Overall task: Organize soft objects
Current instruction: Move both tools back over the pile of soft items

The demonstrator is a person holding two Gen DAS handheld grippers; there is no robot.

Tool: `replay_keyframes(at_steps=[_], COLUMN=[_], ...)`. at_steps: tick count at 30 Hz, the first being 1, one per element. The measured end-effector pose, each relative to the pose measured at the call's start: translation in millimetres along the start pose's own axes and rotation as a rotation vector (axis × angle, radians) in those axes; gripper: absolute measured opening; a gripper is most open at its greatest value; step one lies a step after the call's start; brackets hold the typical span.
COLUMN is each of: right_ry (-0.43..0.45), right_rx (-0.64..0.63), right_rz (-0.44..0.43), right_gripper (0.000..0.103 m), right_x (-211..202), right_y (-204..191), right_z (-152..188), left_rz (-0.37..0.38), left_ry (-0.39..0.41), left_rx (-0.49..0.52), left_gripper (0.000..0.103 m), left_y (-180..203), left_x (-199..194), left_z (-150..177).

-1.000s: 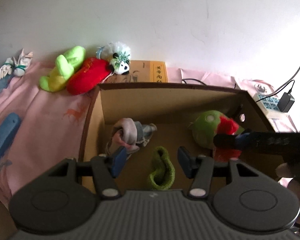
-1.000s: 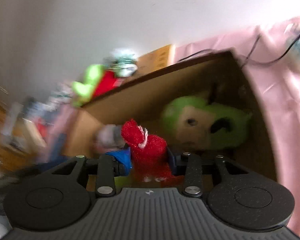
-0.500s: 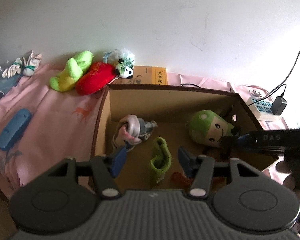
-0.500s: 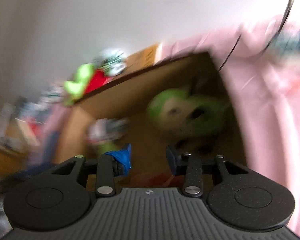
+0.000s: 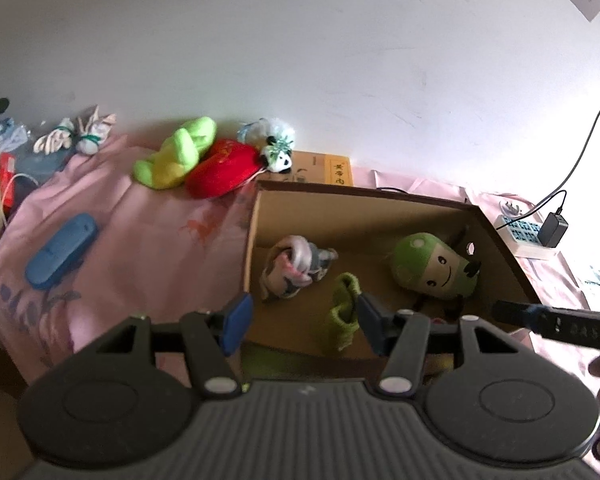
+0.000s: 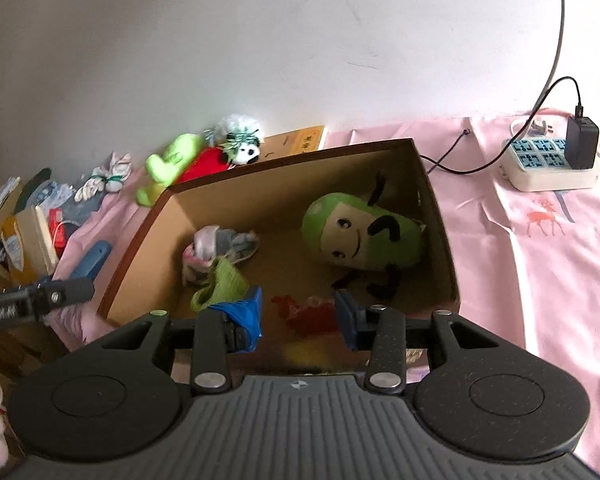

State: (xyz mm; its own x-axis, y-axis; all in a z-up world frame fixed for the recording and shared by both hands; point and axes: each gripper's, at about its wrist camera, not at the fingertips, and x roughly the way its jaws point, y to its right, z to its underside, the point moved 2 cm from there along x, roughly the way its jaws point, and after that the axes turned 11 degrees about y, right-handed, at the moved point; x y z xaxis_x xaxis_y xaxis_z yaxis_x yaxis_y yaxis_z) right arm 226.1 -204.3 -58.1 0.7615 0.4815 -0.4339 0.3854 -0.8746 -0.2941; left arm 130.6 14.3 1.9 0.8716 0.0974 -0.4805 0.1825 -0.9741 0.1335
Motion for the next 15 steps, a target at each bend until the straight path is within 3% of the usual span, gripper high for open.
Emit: replay_keyframes(at_steps=[6, 15], right_ry=[-0.019, -0.076], right_rx=[0.030, -0.023], right_rz=[-0.043, -0.074], right_gripper=[0.024, 0.025], right_x=[-12.3, -34.9], right_y=[-14.7, -41.3], right_z=[22.3, 59.8], left_rz=[0.002, 0.034], left_ry=[-0.020, -0.052], left_rx=[-0.008, 0.029], left_gripper=[0.059, 0.060], left_y=[-18.7, -34.5], left_x=[-18.3, -43.8], left_z=[12.7, 39.4])
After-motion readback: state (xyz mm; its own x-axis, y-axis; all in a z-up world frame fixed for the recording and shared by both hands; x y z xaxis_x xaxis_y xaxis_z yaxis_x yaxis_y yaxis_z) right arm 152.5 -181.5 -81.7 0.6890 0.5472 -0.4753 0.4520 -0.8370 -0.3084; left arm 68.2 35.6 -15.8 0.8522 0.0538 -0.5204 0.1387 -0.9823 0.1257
